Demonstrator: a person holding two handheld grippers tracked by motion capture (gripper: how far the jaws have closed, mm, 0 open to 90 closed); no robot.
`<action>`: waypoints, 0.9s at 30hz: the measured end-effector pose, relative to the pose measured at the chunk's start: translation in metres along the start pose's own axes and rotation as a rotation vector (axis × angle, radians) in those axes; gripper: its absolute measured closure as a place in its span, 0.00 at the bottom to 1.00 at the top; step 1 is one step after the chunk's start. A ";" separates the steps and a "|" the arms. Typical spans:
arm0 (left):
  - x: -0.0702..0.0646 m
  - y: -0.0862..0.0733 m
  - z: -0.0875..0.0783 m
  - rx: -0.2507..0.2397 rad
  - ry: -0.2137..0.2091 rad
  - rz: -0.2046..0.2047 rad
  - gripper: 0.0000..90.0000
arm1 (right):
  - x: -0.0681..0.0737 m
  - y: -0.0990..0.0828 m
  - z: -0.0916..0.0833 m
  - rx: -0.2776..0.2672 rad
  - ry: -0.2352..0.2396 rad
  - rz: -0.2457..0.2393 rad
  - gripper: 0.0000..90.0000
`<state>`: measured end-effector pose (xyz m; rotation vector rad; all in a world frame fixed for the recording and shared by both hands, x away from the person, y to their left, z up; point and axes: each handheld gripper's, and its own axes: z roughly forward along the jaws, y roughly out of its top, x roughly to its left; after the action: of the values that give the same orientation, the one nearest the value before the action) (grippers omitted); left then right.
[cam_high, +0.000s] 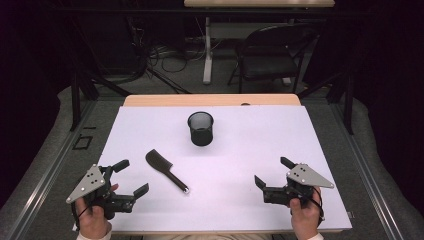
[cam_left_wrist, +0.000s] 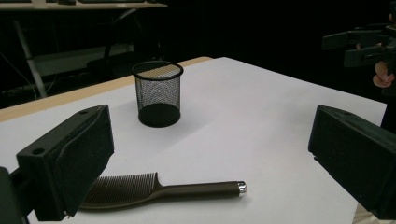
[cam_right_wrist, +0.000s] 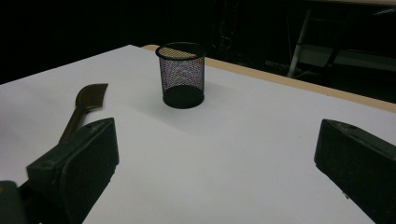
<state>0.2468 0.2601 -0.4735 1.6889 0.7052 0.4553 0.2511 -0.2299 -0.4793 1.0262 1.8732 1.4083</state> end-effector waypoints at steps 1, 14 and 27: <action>0.000 0.000 0.001 0.003 -0.005 -0.005 0.00 | -0.001 0.000 0.000 0.000 0.001 0.000 0.00; 0.003 -0.002 0.009 0.052 0.017 -0.087 0.00 | 0.003 -0.004 0.004 0.023 0.009 -0.011 0.00; -0.006 0.000 0.009 0.074 0.036 -0.058 0.00 | 0.008 -0.006 0.009 0.039 0.008 -0.048 0.00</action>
<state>0.2483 0.2489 -0.4748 1.7282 0.8042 0.4239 0.2525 -0.2191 -0.4880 0.9889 1.9248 1.3551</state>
